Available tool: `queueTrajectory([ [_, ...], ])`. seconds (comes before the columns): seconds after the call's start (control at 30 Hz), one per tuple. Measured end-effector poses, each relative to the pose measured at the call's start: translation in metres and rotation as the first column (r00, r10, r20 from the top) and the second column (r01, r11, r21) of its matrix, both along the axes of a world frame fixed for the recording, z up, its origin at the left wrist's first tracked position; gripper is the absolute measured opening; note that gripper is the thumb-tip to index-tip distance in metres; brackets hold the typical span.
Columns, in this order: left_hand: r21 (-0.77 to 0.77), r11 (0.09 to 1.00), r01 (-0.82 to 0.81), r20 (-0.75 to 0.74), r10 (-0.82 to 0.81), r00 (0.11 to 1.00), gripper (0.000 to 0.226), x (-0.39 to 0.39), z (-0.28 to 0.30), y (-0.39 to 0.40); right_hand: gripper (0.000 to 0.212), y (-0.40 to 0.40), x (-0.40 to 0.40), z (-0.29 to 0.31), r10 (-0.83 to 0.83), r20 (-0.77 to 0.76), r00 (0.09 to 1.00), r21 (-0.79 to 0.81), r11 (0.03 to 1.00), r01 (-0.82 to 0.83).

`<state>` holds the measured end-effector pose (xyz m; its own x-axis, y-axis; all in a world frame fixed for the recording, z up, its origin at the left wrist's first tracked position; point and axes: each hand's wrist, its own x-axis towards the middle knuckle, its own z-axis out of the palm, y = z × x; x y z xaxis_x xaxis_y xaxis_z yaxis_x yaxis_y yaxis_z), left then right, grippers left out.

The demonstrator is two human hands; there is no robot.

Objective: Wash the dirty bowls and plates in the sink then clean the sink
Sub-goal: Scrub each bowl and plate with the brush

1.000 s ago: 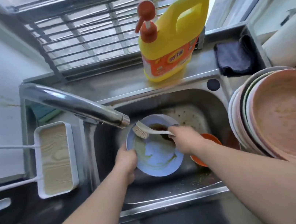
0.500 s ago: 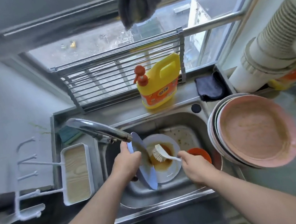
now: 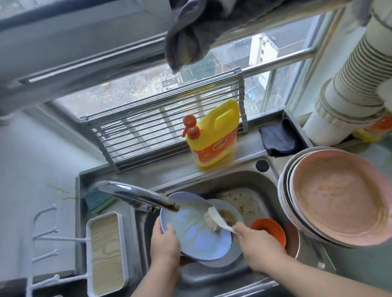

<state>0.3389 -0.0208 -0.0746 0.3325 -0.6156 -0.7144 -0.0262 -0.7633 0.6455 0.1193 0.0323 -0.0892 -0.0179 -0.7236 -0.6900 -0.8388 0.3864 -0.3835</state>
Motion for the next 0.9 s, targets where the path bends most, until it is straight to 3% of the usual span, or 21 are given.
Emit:
queueTrajectory([
  [0.1,-0.017,0.999,-0.048,0.039,0.048,0.998,0.043,0.014,-0.049,0.007,0.019,0.045,0.005,0.016,-0.054,0.167,0.984,0.01,0.999,0.053],
  [0.23,-0.007,1.0,-0.009,0.035,0.01,0.999,0.045,-0.014,-0.038,0.03,0.028,0.038,0.04,0.042,-0.082,0.325,0.942,-0.038,0.994,0.1],
  [0.3,-0.029,0.999,0.017,-0.001,-0.017,1.0,0.032,-0.036,-0.01,0.038,0.031,0.009,0.044,0.036,-0.107,0.276,0.955,-0.073,0.988,0.132],
  [0.47,-0.074,0.997,-0.026,-0.014,0.025,1.0,0.032,-0.038,0.024,0.019,0.02,-0.01,-0.01,0.015,-0.119,0.044,0.992,-0.058,0.991,0.122],
  [0.6,-0.108,0.994,0.02,0.121,-0.007,0.993,0.039,-0.023,0.023,0.001,0.021,0.052,0.001,0.019,-0.171,0.217,0.961,-0.014,0.984,0.179],
  [0.7,-0.103,0.991,0.087,0.184,-0.066,0.981,0.039,-0.029,0.018,0.015,0.023,0.055,0.038,0.043,-0.136,0.377,0.916,-0.11,0.976,0.19],
  [0.8,-0.124,0.984,0.126,0.202,-0.099,0.974,0.034,-0.037,0.009,0.032,0.021,0.012,0.051,0.041,-0.12,0.344,0.931,-0.26,0.941,0.217],
  [0.83,-0.12,0.984,0.135,0.211,-0.107,0.971,0.037,-0.038,0.01,0.035,0.023,0.004,0.039,0.039,-0.221,0.366,0.904,-0.218,0.924,0.314],
  [0.87,-0.128,0.981,0.145,0.217,-0.115,0.969,0.038,-0.039,0.012,0.035,0.025,-0.004,0.031,0.046,-0.238,0.257,0.937,-0.097,0.958,0.27],
  [0.9,-0.148,0.977,0.154,0.221,-0.119,0.968,0.039,-0.037,0.017,0.034,0.023,-0.014,0.025,0.028,-0.257,0.183,0.949,-0.187,0.938,0.29],
])
